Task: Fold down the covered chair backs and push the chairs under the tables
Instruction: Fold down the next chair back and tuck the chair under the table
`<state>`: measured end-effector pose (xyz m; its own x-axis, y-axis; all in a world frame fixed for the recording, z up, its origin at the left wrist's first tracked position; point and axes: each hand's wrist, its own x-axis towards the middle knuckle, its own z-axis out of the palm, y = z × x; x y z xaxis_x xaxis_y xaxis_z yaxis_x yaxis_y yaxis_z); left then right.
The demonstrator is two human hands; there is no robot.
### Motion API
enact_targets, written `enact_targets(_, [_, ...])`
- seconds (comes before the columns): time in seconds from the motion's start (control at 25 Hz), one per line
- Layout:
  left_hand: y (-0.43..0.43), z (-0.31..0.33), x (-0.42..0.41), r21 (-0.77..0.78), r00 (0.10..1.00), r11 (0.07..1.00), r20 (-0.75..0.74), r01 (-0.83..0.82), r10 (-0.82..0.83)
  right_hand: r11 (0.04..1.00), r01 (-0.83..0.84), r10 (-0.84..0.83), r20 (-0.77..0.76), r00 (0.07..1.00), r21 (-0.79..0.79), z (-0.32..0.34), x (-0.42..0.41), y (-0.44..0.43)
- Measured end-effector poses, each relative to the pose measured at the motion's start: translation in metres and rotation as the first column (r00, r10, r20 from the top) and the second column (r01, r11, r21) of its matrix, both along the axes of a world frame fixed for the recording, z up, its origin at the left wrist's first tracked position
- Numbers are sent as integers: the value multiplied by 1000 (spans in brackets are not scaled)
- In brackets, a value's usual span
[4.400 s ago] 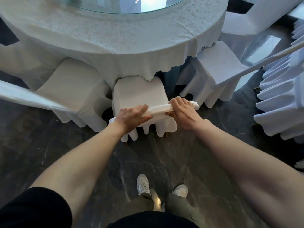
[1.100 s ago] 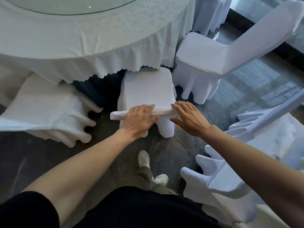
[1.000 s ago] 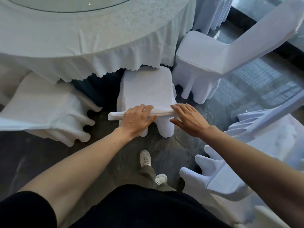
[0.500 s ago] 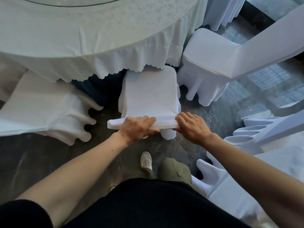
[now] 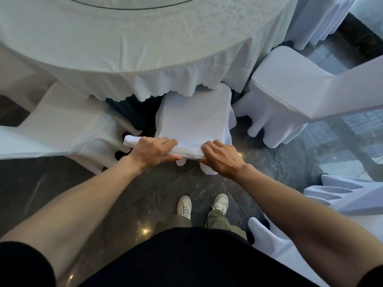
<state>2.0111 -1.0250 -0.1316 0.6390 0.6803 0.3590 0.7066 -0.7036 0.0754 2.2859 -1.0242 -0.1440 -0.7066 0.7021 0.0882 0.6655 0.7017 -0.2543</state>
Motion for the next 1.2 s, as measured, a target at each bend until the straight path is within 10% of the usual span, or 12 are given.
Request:
enact_targets(0.8, [54,8,1,-281,960,922,16,-265,280,975,196,-188,81,979,-106,8,-18,74])
enact_targets(1.2, [43,38,89,-158,952,945,63,-288,300,960,225,-229,-7,973,-169,45,48,58])
